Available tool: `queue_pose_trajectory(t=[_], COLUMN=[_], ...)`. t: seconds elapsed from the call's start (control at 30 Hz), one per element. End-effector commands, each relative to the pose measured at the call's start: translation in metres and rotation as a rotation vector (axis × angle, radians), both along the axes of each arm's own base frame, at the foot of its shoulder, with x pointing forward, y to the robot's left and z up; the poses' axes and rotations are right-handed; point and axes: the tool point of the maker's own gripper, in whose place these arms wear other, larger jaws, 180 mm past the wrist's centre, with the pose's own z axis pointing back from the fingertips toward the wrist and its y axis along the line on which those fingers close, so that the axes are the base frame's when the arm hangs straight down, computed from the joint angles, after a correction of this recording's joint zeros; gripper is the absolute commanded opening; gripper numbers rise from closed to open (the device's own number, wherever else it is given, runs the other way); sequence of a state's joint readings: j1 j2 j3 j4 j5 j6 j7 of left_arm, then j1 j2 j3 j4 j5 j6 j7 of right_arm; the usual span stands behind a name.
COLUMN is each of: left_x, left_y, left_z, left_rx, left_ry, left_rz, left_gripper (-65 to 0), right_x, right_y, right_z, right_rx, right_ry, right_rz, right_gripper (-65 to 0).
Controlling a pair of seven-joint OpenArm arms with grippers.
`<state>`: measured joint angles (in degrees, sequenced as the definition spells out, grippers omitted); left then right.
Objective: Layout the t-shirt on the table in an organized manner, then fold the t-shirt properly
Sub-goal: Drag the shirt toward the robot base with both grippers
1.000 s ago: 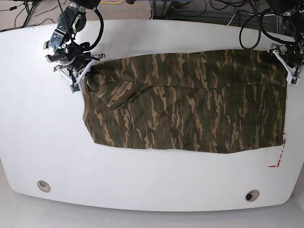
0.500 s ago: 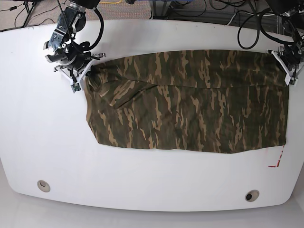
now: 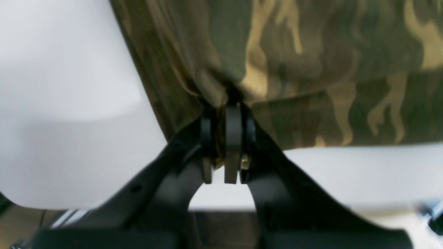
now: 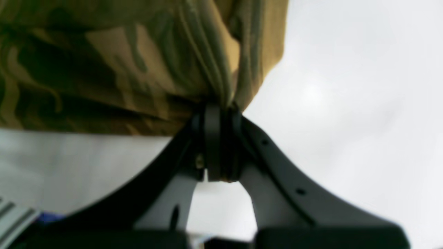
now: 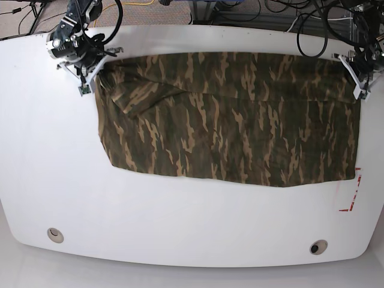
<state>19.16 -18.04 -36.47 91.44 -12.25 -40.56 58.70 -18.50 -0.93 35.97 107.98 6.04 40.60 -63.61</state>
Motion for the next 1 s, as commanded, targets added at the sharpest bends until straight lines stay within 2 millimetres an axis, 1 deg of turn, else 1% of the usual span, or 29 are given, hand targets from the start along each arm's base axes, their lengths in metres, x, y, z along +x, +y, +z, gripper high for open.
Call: queue_pose_trajectory(t=[0.0,0.17,0.27,0.4,0.43,0.53,0.7,0.77,0.97], left_x=[-0.017,-0.02,-0.021,-0.021,-0.021,-0.032,-0.04,-0.043,-0.044], left_y=[0.014,0.0,0.0,-0.005,-0.005,-0.005,-0.004,0.0,0.0], left_z=[0.007,0.01,0.018,0.019,0.021,0.018,0.017,0.019,0.019], left_rx=[0.086,0.095,0.125,0.126,0.132,0.133,0.137,0.148,0.148], left_ry=[0.073,0.098,0.118,0.119,0.118,0.143,0.163,0.171,0.173], left_rz=[-0.004,-0.033,-0.041,-0.043,-0.046,-0.047,-0.052,-0.057,-0.058], left_gripper=[-65.0,-65.0,-65.0,-65.0,-65.0,-65.0,-65.0,-65.0,-65.0], right_x=[-0.017,-0.04,-0.053,-0.062,-0.068,-0.077,-0.081,-0.081,-0.08], right_y=[-0.022,-0.033,-0.043,-0.053,-0.057,-0.062,-0.064,-0.064,-0.063], right_z=[0.003,0.003,0.003,0.004,0.004,0.005,0.005,0.005,0.005], right_rx=[-0.081,-0.102,-0.116,-0.134,-0.141,-0.144,-0.149,-0.149,-0.147], right_ry=[0.052,0.091,0.112,0.123,0.134,0.146,0.152,0.152,0.15], right_rz=[-0.026,-0.058,-0.09,-0.121,-0.135,-0.153,-0.163,-0.163,-0.159], right_gripper=[-65.0,-65.0,-65.0,-65.0,-65.0,-65.0,-65.0,-65.0,-65.0])
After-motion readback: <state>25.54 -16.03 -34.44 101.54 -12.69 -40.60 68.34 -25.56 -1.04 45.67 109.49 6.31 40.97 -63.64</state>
